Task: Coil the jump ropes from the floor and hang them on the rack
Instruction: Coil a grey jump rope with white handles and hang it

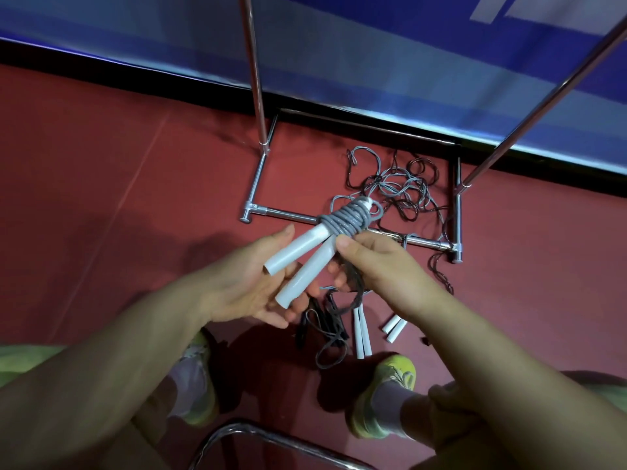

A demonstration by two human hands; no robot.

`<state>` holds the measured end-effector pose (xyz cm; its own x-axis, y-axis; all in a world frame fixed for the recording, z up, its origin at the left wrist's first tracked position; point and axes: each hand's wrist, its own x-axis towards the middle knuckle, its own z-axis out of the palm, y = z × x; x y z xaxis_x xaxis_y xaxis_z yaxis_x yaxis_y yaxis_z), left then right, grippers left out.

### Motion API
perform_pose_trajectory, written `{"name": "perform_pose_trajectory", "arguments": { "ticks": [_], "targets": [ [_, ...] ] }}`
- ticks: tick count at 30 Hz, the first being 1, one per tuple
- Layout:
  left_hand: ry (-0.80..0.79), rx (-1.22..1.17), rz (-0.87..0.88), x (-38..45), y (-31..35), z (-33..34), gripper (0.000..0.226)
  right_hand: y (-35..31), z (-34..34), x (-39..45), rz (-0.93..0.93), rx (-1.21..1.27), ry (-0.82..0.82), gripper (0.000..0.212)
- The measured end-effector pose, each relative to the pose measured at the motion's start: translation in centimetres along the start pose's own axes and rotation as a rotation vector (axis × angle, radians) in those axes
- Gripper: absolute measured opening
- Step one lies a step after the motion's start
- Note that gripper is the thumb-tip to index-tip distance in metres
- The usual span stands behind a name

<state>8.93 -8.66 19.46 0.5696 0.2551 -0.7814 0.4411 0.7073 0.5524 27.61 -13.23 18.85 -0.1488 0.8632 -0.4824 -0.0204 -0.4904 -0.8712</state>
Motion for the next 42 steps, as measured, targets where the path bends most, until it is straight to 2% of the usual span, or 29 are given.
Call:
{"name": "perform_pose_trajectory", "arguments": {
  "ticks": [1,5,9,12,14,17,19,22,24,27,29,33,35,36,38,39,40,42],
  "targets": [
    [0.062,-0.018,0.036,0.2,-0.1,0.3,0.074,0.0,0.0,0.0,0.038,-0.021,0.025,0.022],
    [0.283,0.029,0.137,0.8,-0.5,1.1,0.060,0.0,-0.3,-0.2,0.208,-0.181,0.041,0.049],
    [0.415,0.226,0.164,1.2,-0.7,0.6,0.066,0.0,-0.3,-0.1,0.210,-0.299,0.049,0.042],
    [0.490,0.424,0.183,1.3,-1.0,0.0,0.071,0.4,-0.5,0.3,0.254,-0.205,0.063,0.046],
    [0.566,0.594,0.190,1.2,-1.1,-0.3,0.066,0.5,-0.6,0.5,0.310,-0.065,0.067,0.053],
    [0.652,0.760,0.205,1.2,-1.2,-0.4,0.056,0.5,-0.7,0.5,0.359,0.077,0.002,0.061],
    [0.677,0.845,0.198,1.2,-1.3,-0.6,0.060,0.4,-0.7,0.4,0.362,0.129,-0.031,0.065],
    [0.698,0.906,0.223,1.4,-1.4,-1.0,0.054,0.6,-0.7,0.4,0.353,0.208,-0.055,0.071],
    [0.707,0.863,0.271,1.2,-1.3,-0.9,0.049,0.7,-0.6,0.5,0.348,0.232,-0.063,0.072],
    [0.742,0.808,0.368,0.7,-0.9,-0.8,0.040,0.9,-0.5,0.5,0.298,0.199,-0.048,0.062],
    [0.754,0.807,0.384,0.4,-0.9,-0.5,0.035,1.0,-0.4,0.5,0.214,0.138,0.012,0.048],
    [0.751,0.858,0.350,0.6,-1.0,0.2,0.050,0.5,0.1,0.3,-0.036,-0.076,0.149,0.038],
    [0.694,0.825,0.319,0.6,-0.9,0.3,0.055,0.2,0.0,0.3,-0.070,-0.086,0.180,0.037],
    [0.633,0.760,0.302,0.5,-0.7,0.5,0.053,0.1,-0.1,0.4,-0.065,-0.080,0.175,0.045],
    [0.440,0.473,0.276,0.3,-0.5,1.1,0.046,0.3,-0.2,0.5,-0.034,-0.061,0.162,0.063],
    [0.309,0.259,0.236,0.2,-0.5,1.4,0.046,0.5,-0.2,0.6,-0.017,-0.026,0.169,0.064],
    [0.169,0.073,0.167,0.1,-0.6,1.7,0.050,0.6,-0.1,0.6,0.007,0.036,0.179,0.057],
    [-0.095,-0.128,0.050,0.4,-1.1,2.2,0.072,0.5,0.0,0.7,0.060,0.201,0.205,0.037]
  ]
}}
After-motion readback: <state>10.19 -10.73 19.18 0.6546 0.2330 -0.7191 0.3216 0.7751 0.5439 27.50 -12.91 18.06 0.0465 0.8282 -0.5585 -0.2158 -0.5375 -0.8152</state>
